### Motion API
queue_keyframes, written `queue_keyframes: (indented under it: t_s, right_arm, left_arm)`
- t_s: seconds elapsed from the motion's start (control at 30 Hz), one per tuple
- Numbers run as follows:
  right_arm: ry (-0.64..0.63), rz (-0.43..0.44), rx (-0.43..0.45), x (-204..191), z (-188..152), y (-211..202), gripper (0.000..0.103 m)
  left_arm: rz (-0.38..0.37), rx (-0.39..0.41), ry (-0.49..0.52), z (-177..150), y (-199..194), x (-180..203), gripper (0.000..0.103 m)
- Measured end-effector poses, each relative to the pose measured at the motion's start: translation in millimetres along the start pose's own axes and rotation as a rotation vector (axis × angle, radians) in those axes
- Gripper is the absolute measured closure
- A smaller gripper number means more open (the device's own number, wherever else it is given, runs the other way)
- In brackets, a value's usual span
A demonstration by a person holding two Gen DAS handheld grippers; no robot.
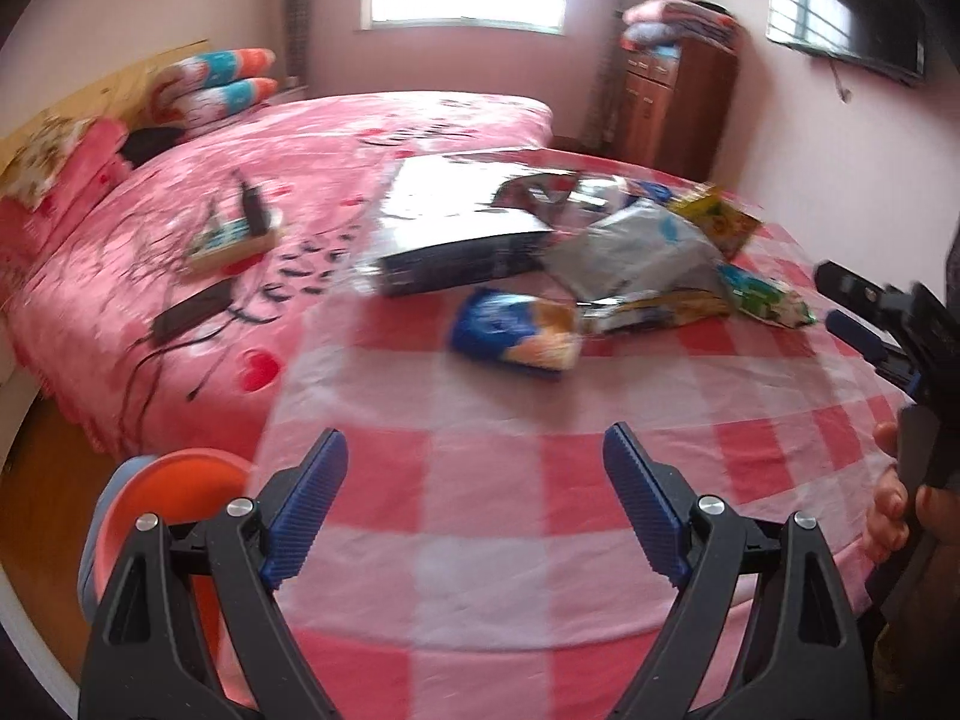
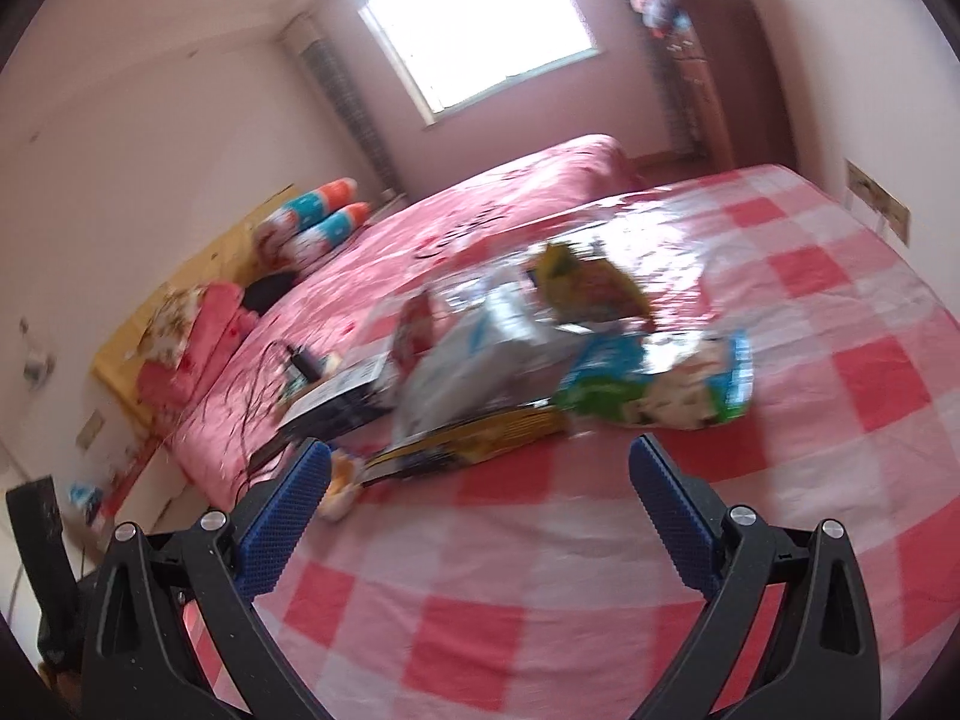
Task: Collect trash
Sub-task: 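Bring both open tools back over the table, then close the right tool on the blue cartoon-cow snack bag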
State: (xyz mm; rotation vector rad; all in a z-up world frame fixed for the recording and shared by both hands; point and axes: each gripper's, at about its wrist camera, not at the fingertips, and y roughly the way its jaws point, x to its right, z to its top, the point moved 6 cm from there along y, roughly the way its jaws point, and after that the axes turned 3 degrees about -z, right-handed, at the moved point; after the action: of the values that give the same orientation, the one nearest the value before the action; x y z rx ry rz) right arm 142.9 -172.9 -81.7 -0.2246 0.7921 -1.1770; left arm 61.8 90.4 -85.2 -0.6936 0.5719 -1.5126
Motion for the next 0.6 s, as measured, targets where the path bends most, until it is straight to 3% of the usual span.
queue_keyframes:
  t_s: [0.3,0.5,0.6]
  right_arm:
    - [0.135,-0.037,-0.006,67.9,29.2,7.5,0.005]
    - [0.165,0.020,-0.076,76.8,29.6,25.5,0.005]
    - [0.152,0.030,-0.095,73.7,30.5,32.6,0.005]
  left_arm:
    - [-0.120,-0.028,0.121,42.5,30.3,65.7,0.015]
    - [-0.191,-0.074,0.284,79.5,69.2,101.7,0.015]
    - [-0.175,-0.086,0.363,96.0,91.8,109.7,0.015]
